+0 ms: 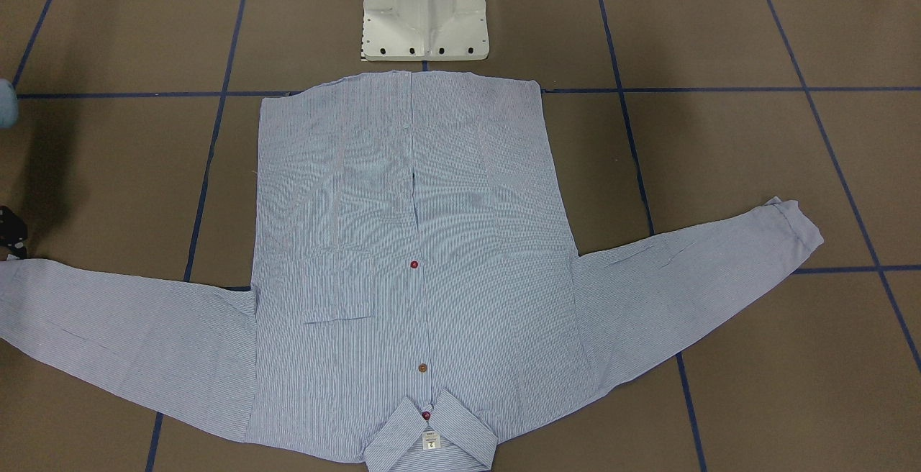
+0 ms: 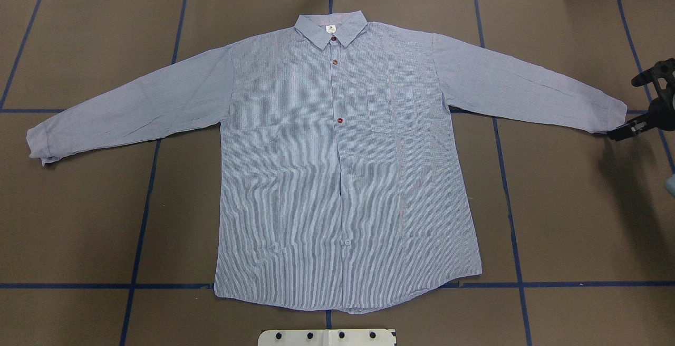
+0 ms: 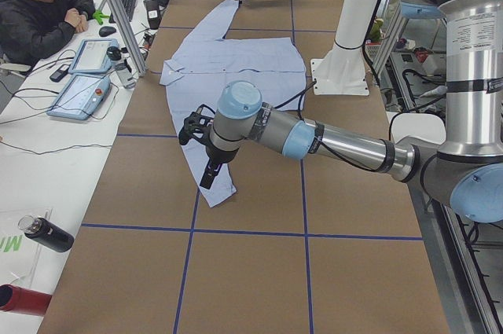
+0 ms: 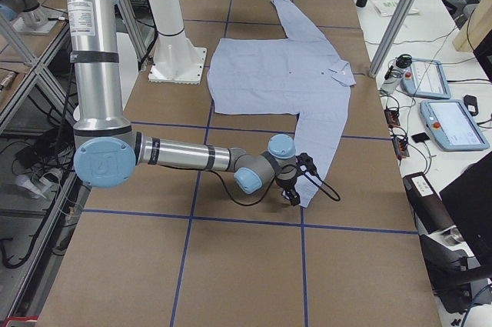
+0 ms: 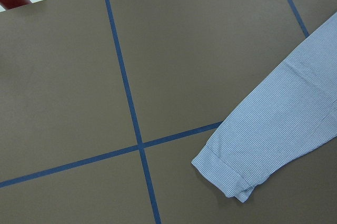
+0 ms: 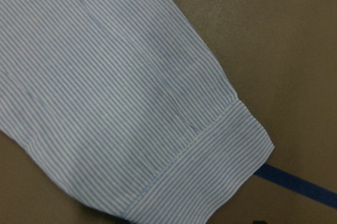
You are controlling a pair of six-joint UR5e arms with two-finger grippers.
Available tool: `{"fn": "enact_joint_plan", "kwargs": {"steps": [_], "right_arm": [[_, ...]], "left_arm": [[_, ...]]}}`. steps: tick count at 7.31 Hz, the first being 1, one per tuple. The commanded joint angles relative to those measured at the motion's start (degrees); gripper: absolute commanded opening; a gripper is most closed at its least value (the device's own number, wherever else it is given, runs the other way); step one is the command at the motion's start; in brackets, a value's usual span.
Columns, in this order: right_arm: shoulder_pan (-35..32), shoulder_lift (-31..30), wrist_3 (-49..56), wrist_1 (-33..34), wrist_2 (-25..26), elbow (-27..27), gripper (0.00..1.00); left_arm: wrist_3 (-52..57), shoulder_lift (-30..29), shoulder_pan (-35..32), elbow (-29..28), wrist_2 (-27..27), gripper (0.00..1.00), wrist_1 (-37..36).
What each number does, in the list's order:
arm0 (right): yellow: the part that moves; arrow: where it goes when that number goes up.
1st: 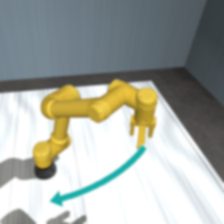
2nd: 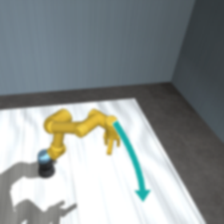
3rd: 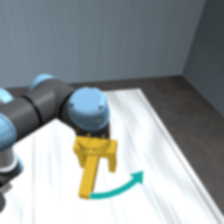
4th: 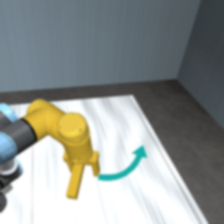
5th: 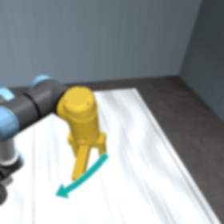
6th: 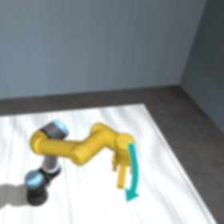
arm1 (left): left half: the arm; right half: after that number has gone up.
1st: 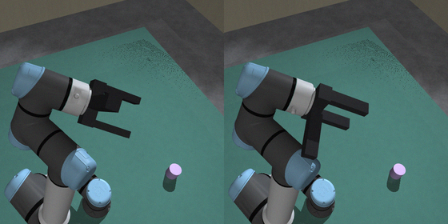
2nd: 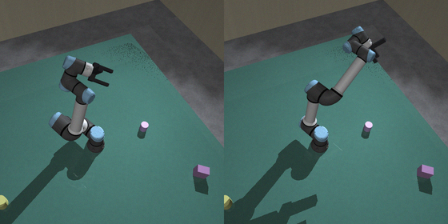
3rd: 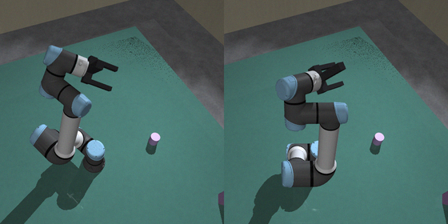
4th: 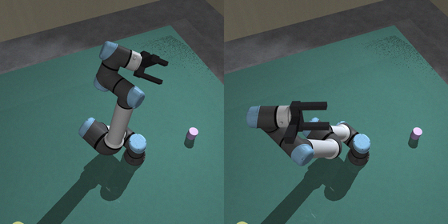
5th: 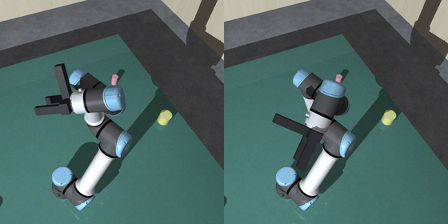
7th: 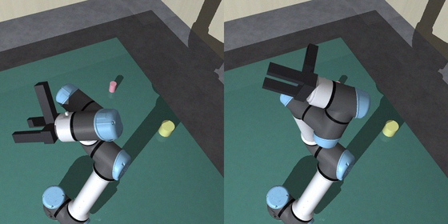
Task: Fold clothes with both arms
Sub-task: 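Lower the right gripper to the sleeve cuff nearest it and grasp it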
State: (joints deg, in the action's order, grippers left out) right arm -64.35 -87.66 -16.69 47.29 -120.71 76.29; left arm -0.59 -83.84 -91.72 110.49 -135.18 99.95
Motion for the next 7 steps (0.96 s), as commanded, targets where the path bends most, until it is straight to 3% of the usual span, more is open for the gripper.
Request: {"fn": "enact_joint_plan", "kwargs": {"steps": [1,6,7], "right_arm": [[0.0,-0.1,-1.2,0.0,-1.1,0.3,0.83],[0.0,0.6,-0.9,0.3,-0.6,-0.6,0.77],[0.0,0.7,-0.9,0.4,-0.7,-0.6,0.65]], "left_arm": [[0.1,0.0,0.0,-0.2,0.0,1.0,0.2],[0.0,0.0,0.0,-0.2,0.0,1.0,0.2],[0.0,0.0,0.0,-0.2,0.0,1.0,0.2]]}}
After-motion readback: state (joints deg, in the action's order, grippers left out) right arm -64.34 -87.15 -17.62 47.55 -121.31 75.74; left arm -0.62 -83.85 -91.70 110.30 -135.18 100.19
